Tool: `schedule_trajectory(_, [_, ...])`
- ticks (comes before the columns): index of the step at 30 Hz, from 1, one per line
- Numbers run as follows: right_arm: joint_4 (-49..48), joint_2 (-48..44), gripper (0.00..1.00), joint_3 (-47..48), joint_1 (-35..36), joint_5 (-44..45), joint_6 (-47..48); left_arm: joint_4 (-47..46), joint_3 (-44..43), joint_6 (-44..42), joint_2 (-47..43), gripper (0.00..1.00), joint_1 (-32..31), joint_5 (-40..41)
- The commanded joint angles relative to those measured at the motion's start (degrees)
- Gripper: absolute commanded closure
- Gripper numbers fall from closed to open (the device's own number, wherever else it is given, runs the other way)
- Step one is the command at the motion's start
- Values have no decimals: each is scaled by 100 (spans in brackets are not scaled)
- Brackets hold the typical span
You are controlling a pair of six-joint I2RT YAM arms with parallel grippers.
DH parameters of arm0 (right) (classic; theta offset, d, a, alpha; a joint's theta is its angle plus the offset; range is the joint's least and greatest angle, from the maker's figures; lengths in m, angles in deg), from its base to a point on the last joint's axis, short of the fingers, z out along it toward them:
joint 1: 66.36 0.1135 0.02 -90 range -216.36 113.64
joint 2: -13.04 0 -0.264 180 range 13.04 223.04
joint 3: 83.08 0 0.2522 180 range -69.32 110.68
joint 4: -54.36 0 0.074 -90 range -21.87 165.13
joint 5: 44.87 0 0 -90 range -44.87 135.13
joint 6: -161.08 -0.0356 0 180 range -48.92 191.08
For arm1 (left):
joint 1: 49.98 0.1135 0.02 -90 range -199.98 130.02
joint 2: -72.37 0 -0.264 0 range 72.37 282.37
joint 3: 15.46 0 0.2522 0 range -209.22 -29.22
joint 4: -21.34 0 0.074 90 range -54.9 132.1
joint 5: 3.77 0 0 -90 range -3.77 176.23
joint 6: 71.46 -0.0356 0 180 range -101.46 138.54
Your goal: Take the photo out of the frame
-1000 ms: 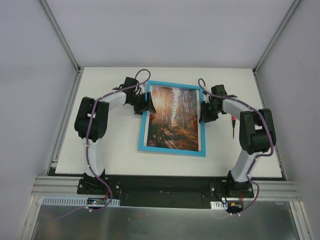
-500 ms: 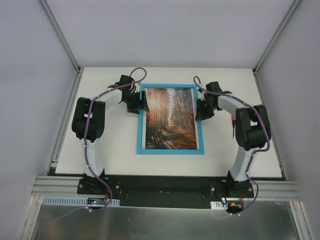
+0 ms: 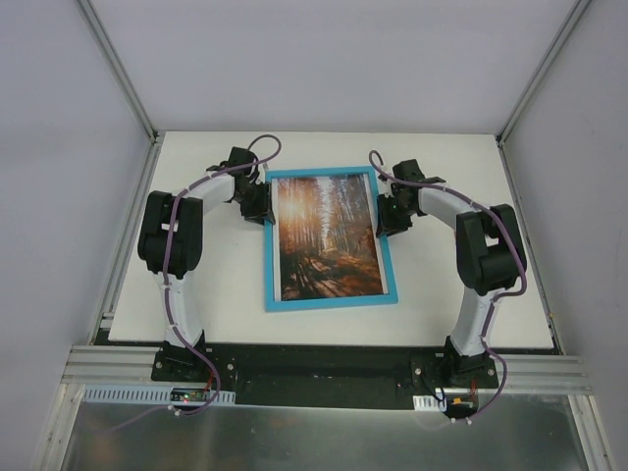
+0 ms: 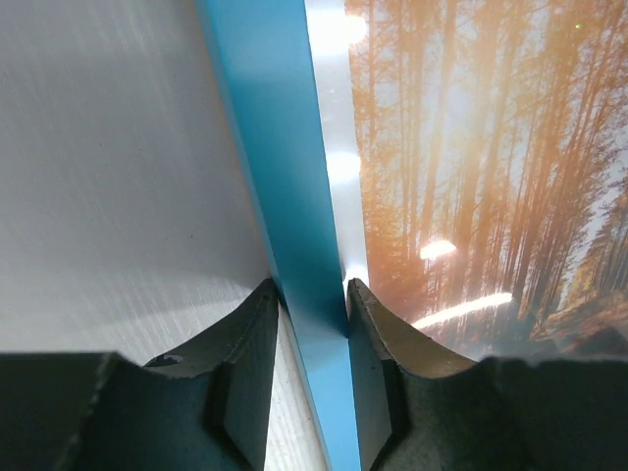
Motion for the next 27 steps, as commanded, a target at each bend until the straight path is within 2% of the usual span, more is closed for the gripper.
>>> schedule_trajectory(1, [242, -386, 99, 194, 32, -120, -38, 679, -50, -199, 45, 72, 45, 457])
schedule_trajectory(10, [461, -931, 99, 353, 41, 99, 199, 1013, -577, -181, -376, 86, 37, 352])
schedule_trajectory(18, [575, -1256, 100, 124, -91, 398, 577, 1260, -947, -84, -632, 89, -148, 194])
schedule_trajectory(27, [821, -1581, 100, -43, -908, 293, 964, 1453, -1570, 56, -281, 87, -780, 150])
